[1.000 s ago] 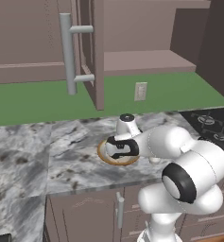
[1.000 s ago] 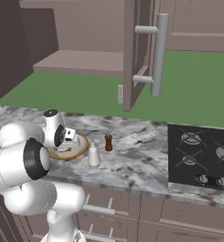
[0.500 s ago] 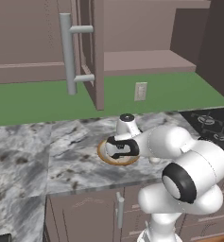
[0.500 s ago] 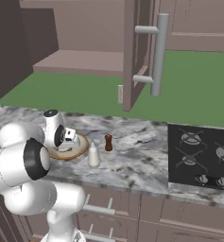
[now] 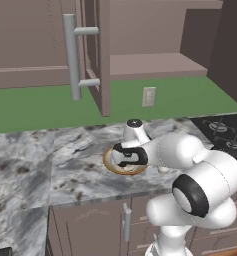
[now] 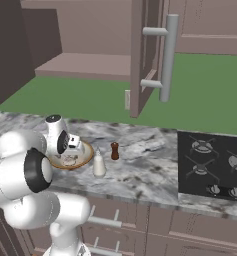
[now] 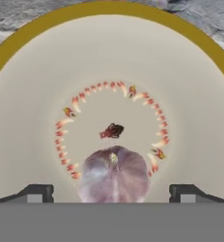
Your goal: Retrieve the bottle and the shaker from the cabinet and place them next to the mixing bowl on the counter. Then add garlic from the fridge to the mixing bowl.
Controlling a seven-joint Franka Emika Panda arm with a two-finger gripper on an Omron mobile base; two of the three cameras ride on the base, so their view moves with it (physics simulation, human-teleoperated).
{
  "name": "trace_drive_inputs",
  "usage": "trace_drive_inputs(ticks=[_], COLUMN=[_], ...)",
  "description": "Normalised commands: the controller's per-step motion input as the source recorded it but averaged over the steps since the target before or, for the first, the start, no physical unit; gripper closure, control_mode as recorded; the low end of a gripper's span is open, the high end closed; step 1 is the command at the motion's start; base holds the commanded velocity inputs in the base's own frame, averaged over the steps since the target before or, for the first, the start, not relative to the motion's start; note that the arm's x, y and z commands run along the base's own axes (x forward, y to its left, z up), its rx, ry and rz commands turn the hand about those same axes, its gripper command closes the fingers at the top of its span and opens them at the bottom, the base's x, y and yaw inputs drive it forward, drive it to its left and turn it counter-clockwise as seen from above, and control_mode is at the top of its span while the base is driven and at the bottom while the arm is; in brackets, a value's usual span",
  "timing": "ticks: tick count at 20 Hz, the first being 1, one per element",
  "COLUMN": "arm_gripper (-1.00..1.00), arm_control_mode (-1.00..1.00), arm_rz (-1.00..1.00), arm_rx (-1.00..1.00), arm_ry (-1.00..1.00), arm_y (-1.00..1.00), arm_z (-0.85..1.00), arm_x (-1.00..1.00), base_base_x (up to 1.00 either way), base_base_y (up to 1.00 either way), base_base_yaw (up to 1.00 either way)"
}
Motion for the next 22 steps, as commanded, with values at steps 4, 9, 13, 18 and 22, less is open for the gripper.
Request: trace_drive_inputs(ticks=[4, 9, 13, 18, 22], arm_gripper=[-1.0, -1.0, -1.0, -1.0, -1.0], arm_control_mode=[-1.0, -1.0, -1.0, -1.0, -1.0], arm_rz=[-0.05, -0.03, -0.05, -0.06, -0.07], arm_rx=[0.01, 0.07, 0.08, 0.06, 0.03], arm_ry=[-0.02, -0.05, 0.0, 0.0, -0.01], arm_y=[-0.02, -0.14, -0.22, -0.23, -0.11], arm_z=[0.67, 0.92, 0.94, 0.95, 0.99], arm_x=[0.0, 0.0, 0.0, -0.2, -0.45], base_base_x=[0.0, 0.0, 0.0, 0.0, 0.0], base_base_y=[0.0, 0.0, 0.0, 0.0, 0.0], base_base_yaw=[0.0, 0.0, 0.0, 0.0, 0.0])
